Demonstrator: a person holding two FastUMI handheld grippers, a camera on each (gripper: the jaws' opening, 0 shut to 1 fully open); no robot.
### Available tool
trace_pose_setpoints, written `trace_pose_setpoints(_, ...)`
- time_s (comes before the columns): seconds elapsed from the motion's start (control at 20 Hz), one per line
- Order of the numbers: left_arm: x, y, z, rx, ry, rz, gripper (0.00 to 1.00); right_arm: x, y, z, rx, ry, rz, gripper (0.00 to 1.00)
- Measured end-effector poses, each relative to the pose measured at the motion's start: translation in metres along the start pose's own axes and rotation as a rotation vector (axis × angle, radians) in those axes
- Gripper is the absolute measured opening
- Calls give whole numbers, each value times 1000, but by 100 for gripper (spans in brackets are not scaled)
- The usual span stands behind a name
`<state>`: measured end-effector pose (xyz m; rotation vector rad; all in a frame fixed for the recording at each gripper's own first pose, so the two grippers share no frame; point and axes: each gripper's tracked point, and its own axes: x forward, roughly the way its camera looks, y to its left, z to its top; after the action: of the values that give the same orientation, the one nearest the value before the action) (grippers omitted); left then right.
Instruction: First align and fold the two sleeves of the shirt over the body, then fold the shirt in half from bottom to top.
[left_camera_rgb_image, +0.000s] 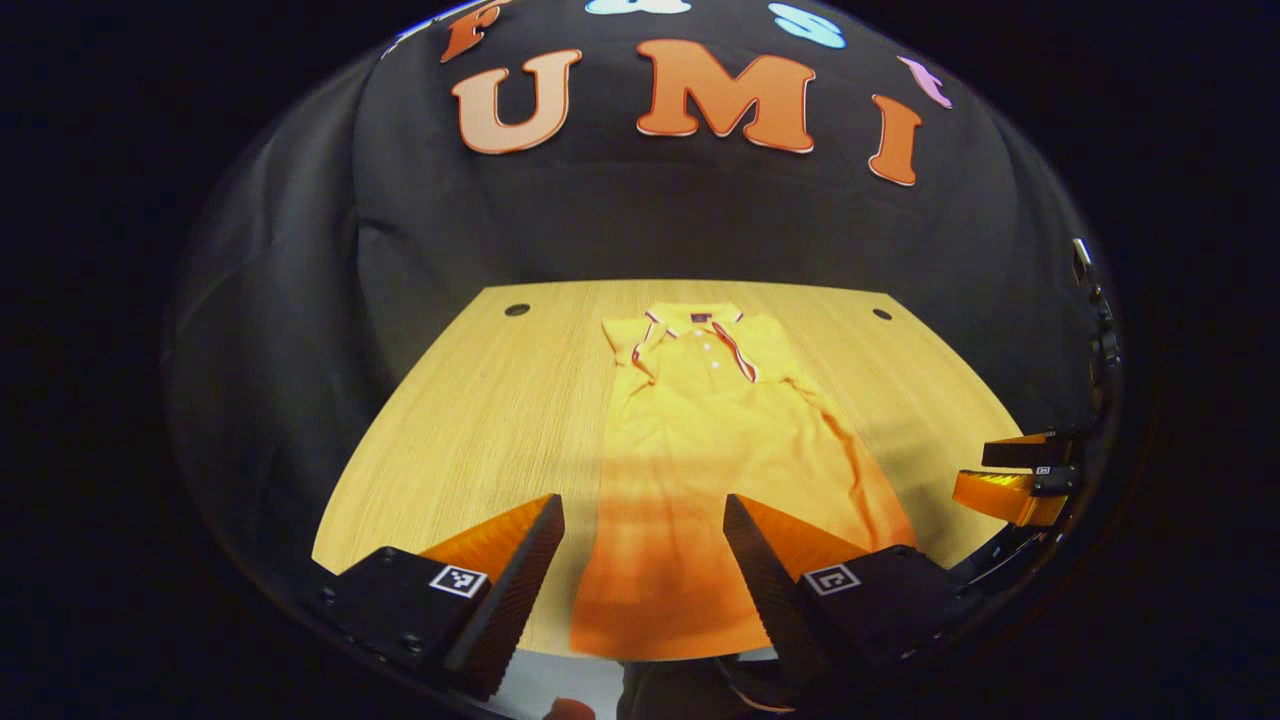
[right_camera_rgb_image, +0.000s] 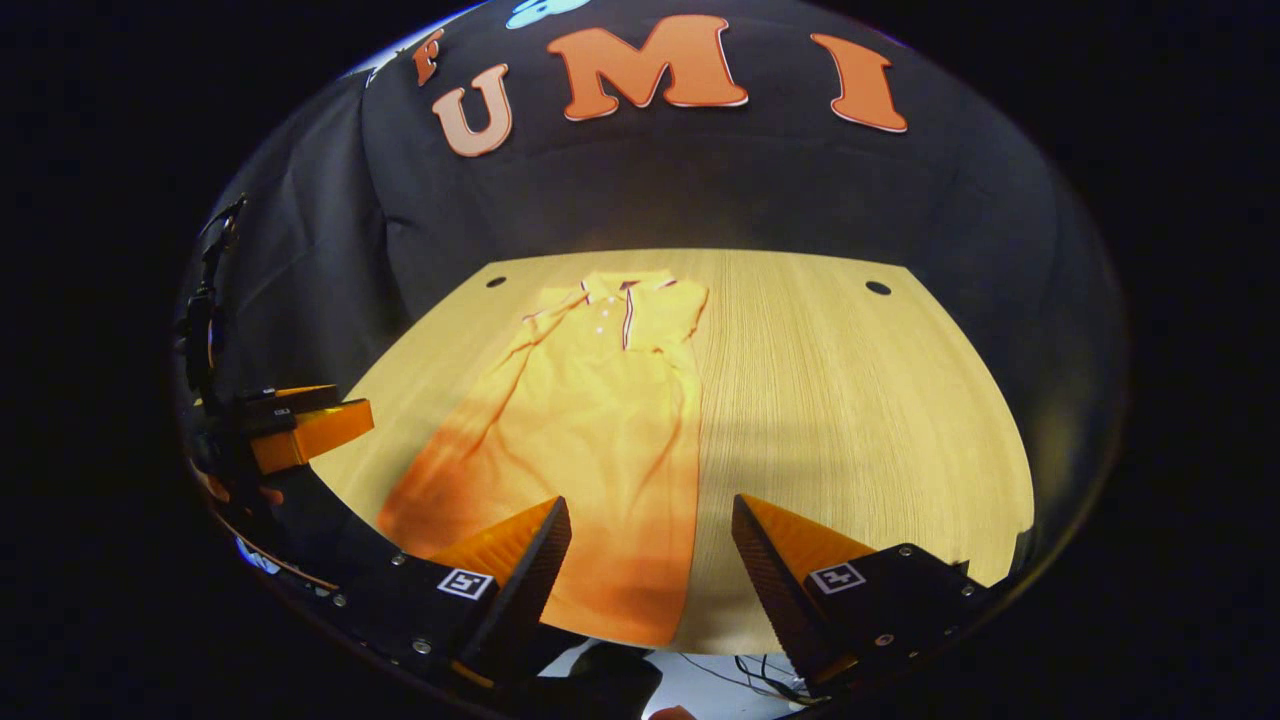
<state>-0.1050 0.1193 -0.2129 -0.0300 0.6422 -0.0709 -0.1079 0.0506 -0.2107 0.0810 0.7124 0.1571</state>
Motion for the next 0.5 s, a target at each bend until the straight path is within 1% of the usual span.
trace_pose_setpoints(0.15,14,6,-30,-4,81,7,99,8,0,-37,6,82,-7,99)
trace_pose_setpoints(0.2,16,6,-38,-5,99,5,99,10,0,-44,6,107,-8,99)
trace_pose_setpoints(0.35,15,7,-62,-11,171,-4,99,16,1,-71,21,184,-7,99)
trace_pose_setpoints(0.5,15,10,-77,-15,217,5,99,21,5,-84,66,232,7,99)
